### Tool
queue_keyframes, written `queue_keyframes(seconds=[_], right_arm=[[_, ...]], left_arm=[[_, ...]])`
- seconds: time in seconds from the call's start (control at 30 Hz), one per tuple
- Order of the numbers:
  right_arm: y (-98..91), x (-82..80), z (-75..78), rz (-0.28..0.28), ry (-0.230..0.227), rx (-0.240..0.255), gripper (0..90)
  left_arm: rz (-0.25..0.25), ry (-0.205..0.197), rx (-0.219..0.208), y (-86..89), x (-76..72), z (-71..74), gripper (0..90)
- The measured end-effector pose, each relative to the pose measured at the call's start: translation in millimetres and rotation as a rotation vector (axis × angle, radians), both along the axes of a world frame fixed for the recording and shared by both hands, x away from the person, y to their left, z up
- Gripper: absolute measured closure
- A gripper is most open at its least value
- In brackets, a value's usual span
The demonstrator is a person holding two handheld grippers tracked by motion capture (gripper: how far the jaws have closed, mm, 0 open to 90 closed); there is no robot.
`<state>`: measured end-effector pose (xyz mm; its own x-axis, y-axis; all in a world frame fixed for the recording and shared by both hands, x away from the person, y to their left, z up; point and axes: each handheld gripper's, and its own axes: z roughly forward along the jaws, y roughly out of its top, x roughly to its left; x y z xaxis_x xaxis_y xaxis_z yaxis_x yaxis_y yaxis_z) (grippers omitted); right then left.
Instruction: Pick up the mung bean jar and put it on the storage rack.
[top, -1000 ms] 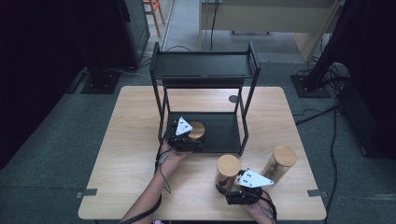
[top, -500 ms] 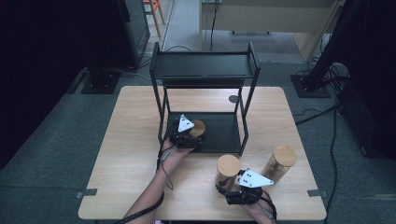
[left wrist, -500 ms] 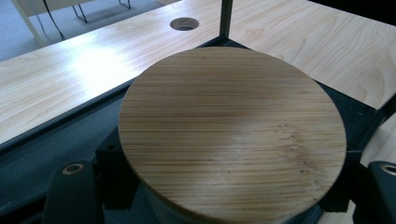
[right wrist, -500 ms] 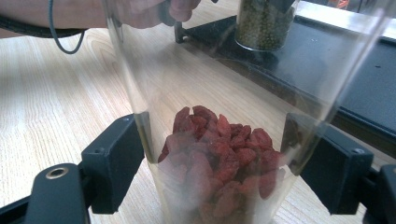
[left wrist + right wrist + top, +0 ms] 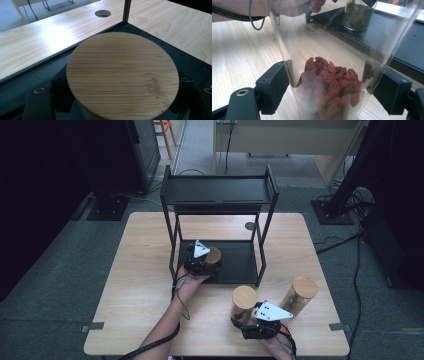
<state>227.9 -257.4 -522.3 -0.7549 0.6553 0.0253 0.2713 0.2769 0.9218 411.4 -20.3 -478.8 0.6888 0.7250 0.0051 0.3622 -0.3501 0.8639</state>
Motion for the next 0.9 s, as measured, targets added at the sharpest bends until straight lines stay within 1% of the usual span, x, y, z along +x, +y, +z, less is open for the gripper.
queue_keyframes(seconds=[0.2, 0.37, 0.5, 0.57, 0.73, 0.9], right_arm=[[0.0, -0.1, 0.0, 0.000, -0.001, -0.001, 19.9], [0.0, 0.2, 0.0, 0.000, 0.001, 0.002, 19.9], [0.1, 0.2, 0.0, 0.000, 0.001, 0.001, 19.9], [0.1, 0.3, 0.0, 0.000, 0.001, 0.002, 19.9], [0.3, 0.3, 0.0, 0.000, 0.001, 0.002, 19.9], [0.3, 0.3, 0.0, 0.000, 0.001, 0.002, 19.9]], left_arm=[[0.020, -0.003, -0.003, 1.2, 7.7, 0.1, 25.5], [0.032, 0.004, -0.018, 1.5, 13.5, -0.3, 25.5], [0.044, -0.009, -0.007, 1.5, 16.6, -2.0, 25.6], [0.052, -0.007, -0.009, 1.6, 18.2, -2.0, 25.6], [0.060, -0.005, 0.008, 1.0, 23.3, -0.5, 25.6], [0.066, -0.001, 0.012, 1.2, 28.6, -0.2, 25.6]])
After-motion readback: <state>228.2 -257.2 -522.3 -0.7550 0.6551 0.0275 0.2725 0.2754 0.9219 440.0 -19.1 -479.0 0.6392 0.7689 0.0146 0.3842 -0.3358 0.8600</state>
